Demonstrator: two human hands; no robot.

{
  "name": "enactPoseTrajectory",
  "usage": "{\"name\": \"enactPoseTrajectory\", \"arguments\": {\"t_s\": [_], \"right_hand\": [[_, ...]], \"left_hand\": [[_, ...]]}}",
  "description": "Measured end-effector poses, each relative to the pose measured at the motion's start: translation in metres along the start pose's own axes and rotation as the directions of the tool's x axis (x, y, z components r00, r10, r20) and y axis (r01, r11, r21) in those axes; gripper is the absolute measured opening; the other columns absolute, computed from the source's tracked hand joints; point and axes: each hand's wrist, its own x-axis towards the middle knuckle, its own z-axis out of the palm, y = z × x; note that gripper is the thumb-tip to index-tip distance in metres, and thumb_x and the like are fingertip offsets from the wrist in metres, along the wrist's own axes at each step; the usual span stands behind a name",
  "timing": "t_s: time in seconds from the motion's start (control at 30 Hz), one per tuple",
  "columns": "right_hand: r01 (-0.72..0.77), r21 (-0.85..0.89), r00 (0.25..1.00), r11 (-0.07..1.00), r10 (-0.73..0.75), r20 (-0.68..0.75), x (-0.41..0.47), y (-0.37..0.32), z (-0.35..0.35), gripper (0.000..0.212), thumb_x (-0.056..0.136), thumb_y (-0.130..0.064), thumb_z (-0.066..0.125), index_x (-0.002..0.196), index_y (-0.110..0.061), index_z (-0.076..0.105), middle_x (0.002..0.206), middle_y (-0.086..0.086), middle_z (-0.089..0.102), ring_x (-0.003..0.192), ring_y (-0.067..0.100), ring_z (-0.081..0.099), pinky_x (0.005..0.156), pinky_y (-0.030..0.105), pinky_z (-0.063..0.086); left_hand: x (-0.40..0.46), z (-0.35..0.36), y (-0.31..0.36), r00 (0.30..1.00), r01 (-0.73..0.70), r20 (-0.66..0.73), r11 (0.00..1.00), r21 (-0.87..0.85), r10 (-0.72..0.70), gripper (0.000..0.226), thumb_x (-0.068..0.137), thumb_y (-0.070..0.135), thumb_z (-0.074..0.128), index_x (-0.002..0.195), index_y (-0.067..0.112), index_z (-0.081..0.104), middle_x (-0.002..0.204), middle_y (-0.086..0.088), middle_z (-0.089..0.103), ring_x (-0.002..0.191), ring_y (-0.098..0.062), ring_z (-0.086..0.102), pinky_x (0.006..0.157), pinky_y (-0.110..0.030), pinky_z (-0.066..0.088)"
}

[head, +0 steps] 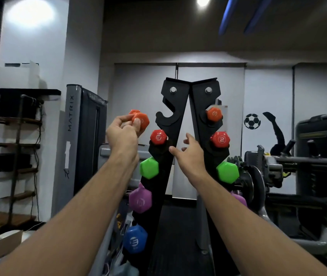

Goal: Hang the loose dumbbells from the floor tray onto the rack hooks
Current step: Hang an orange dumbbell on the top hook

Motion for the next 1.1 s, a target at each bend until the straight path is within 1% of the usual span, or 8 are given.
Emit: {"name": "enactPoseTrajectory", "arguments": {"t_s": [0.1, 0.17, 0.33, 0.43, 0.6, 0.73, 0.9, 1.1], "right_hand": [[-0.106, 0.098, 0.989, 0.989, 0.095, 0.117, 0.006, -0.001, 0.001, 0.072, 0.097, -0.025, 0.072, 0.159, -0.016, 0.037, 0.156, 0.002, 0.047, 0.138, 0.021, 0.052, 0.103, 0.021, 0.044], [-0.11, 0.158, 0.982, 0.981, 0.083, 0.171, 0.01, -0.002, 0.002, 0.055, 0.098, -0.02, 0.069, 0.15, -0.019, 0.05, 0.143, -0.008, 0.058, 0.124, 0.012, 0.06, 0.092, 0.011, 0.047], [-0.082, 0.112, 0.986, 0.99, 0.064, 0.157, 0.028, 0.005, 0.013, 0.067, 0.087, -0.039, 0.067, 0.149, -0.021, 0.053, 0.144, -0.004, 0.062, 0.13, 0.016, 0.06, 0.109, 0.033, 0.05], [-0.053, 0.1, 0.992, 0.994, 0.041, 0.123, 0.037, 0.002, 0.012, 0.074, 0.083, -0.047, 0.06, 0.152, -0.023, 0.049, 0.148, -0.002, 0.059, 0.134, 0.016, 0.057, 0.113, 0.038, 0.048], [0.015, 0.112, 0.998, 0.994, -0.021, 0.055, 0.049, -0.011, 0.01, 0.057, 0.1, -0.025, 0.061, 0.154, -0.024, 0.046, 0.121, -0.005, 0.07, 0.106, 0.009, 0.067, 0.1, 0.033, 0.057], [0.03, 0.068, 1.0, 0.997, -0.03, 0.005, 0.053, -0.011, 0.014, 0.056, 0.098, -0.021, 0.065, 0.151, -0.028, 0.05, 0.127, -0.004, 0.07, 0.114, 0.018, 0.067, 0.102, 0.042, 0.057], [0.042, 0.08, 0.999, 0.996, -0.044, 0.027, 0.049, -0.012, 0.009, 0.055, 0.101, -0.018, 0.064, 0.153, -0.027, 0.049, 0.14, -0.004, 0.065, 0.123, 0.017, 0.064, 0.108, 0.037, 0.053], [0.09, 0.121, 0.995, 0.989, -0.094, 0.023, 0.045, -0.01, 0.005, 0.049, 0.101, -0.012, 0.061, 0.148, -0.025, 0.054, 0.133, -0.003, 0.068, 0.11, 0.01, 0.061, 0.107, 0.037, 0.053]], "left_hand": [[0.017, 0.024, 0.003, 0.999, -0.031, 0.026, 0.997, 0.074, 0.029, 0.014, 0.096, 0.001, 0.063, 0.1, 0.014, 0.065, 0.103, -0.003, 0.064, 0.097, -0.019, 0.07, 0.086, -0.036, 0.063], [0.026, 0.039, 0.003, 0.998, -0.041, 0.042, 0.992, 0.12, 0.036, 0.014, 0.098, 0.001, 0.059, 0.104, 0.013, 0.062, 0.096, 0.0, 0.059, 0.09, -0.017, 0.068, 0.085, -0.035, 0.063], [0.05, 0.067, -0.003, 0.991, -0.132, 0.074, 0.94, 0.314, 0.114, 0.01, 0.099, 0.009, 0.059, 0.104, 0.018, 0.059, 0.09, 0.006, 0.054, 0.09, -0.018, 0.063, 0.087, -0.04, 0.061], [0.06, 0.078, -0.005, 0.982, -0.185, 0.112, 0.896, 0.404, 0.153, 0.01, 0.1, 0.013, 0.058, 0.107, 0.02, 0.06, 0.092, 0.006, 0.054, 0.085, -0.012, 0.058, 0.079, -0.031, 0.056], [0.067, 0.09, -0.006, 0.97, -0.227, 0.187, 0.857, 0.463, 0.156, 0.016, 0.099, 0.011, 0.055, 0.113, 0.016, 0.061, 0.11, -0.004, 0.061, 0.101, -0.019, 0.059, 0.087, -0.032, 0.053], [0.065, 0.096, -0.011, 0.96, -0.233, 0.259, 0.826, 0.513, 0.11, 0.013, 0.101, 0.011, 0.053, 0.109, 0.019, 0.059, 0.108, -0.006, 0.062, 0.1, -0.023, 0.063, 0.081, -0.034, 0.057], [0.066, 0.098, -0.014, 0.944, -0.272, 0.314, 0.782, 0.561, 0.103, 0.018, 0.1, 0.009, 0.052, 0.112, 0.018, 0.061, 0.11, -0.007, 0.062, 0.106, -0.024, 0.064, 0.096, -0.043, 0.056], [0.07, 0.083, -0.019, 0.887, -0.408, 0.437, 0.698, 0.589, 0.149, 0.015, 0.104, 0.014, 0.05, 0.116, 0.013, 0.059, 0.113, -0.007, 0.061, 0.108, -0.021, 0.061, 0.095, -0.038, 0.055]]}}
